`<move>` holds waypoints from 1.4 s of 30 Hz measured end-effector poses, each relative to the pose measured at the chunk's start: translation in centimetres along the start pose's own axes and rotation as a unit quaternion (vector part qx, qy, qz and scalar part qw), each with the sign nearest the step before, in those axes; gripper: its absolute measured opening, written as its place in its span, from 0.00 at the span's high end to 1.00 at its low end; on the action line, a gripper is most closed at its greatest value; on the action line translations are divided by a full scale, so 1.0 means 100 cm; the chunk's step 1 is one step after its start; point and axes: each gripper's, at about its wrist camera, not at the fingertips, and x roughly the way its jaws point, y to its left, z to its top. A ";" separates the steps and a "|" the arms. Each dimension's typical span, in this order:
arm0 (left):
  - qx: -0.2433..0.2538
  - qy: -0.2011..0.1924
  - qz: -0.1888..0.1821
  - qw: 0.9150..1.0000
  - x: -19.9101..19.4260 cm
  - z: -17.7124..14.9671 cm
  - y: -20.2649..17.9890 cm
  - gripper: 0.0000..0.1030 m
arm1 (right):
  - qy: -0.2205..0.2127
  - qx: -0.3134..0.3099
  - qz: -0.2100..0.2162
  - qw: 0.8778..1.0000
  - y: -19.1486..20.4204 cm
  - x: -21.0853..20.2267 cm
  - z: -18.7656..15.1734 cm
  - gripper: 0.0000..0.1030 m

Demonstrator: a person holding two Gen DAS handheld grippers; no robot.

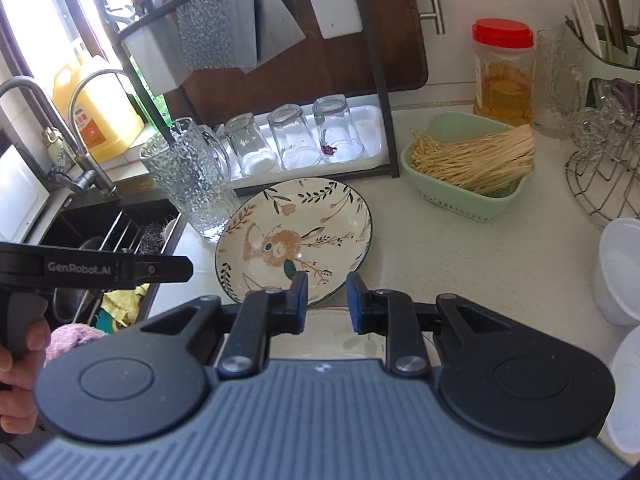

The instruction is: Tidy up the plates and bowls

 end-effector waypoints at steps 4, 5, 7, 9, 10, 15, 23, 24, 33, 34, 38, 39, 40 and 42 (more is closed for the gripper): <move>-0.009 0.006 0.007 1.000 0.014 0.004 0.010 0.30 | 0.005 0.010 0.000 1.000 -0.004 0.015 0.006 0.51; -0.009 0.006 0.009 1.000 0.017 0.005 0.012 0.30 | 0.005 0.011 0.000 1.000 -0.004 0.018 0.007 0.51; -0.012 0.007 0.014 1.000 0.023 0.007 0.016 0.30 | 0.013 0.008 -0.003 1.000 -0.004 0.025 0.010 0.51; -0.017 0.011 0.013 1.000 0.029 0.010 0.021 0.30 | 0.017 0.007 -0.003 1.000 -0.004 0.033 0.013 0.51; -0.019 0.013 0.013 1.000 0.032 0.011 0.023 0.30 | 0.020 0.007 -0.004 1.000 -0.004 0.036 0.014 0.51; -0.020 0.024 0.017 0.999 0.047 0.014 0.031 0.30 | 0.032 0.001 0.001 0.999 -0.001 0.058 0.021 0.51; -0.023 0.053 0.008 0.998 0.078 0.021 0.040 0.30 | 0.045 0.008 -0.025 0.999 -0.009 0.087 0.027 0.51; -0.023 0.055 0.007 0.998 0.081 0.023 0.041 0.31 | 0.047 0.009 -0.029 0.998 -0.011 0.090 0.028 0.51; -0.011 0.073 0.003 0.997 0.111 0.043 0.047 0.39 | 0.071 0.010 -0.044 0.996 -0.023 0.123 0.031 0.52; -0.009 0.072 0.007 0.997 0.114 0.043 0.046 0.40 | 0.071 0.010 -0.045 0.996 -0.024 0.126 0.031 0.53; -0.016 0.078 0.005 0.997 0.124 0.046 0.046 0.48 | 0.079 0.013 -0.053 0.995 -0.024 0.138 0.031 0.67; -0.017 0.081 0.006 0.997 0.127 0.046 0.045 0.50 | 0.079 0.015 -0.053 0.995 -0.025 0.140 0.031 0.67; -0.016 0.085 0.008 0.996 0.129 0.046 0.045 0.51 | 0.079 0.017 -0.052 0.995 -0.025 0.141 0.031 0.67; -0.021 0.087 0.005 0.996 0.132 0.045 0.045 0.52 | 0.075 0.020 -0.047 0.996 -0.026 0.143 0.031 0.67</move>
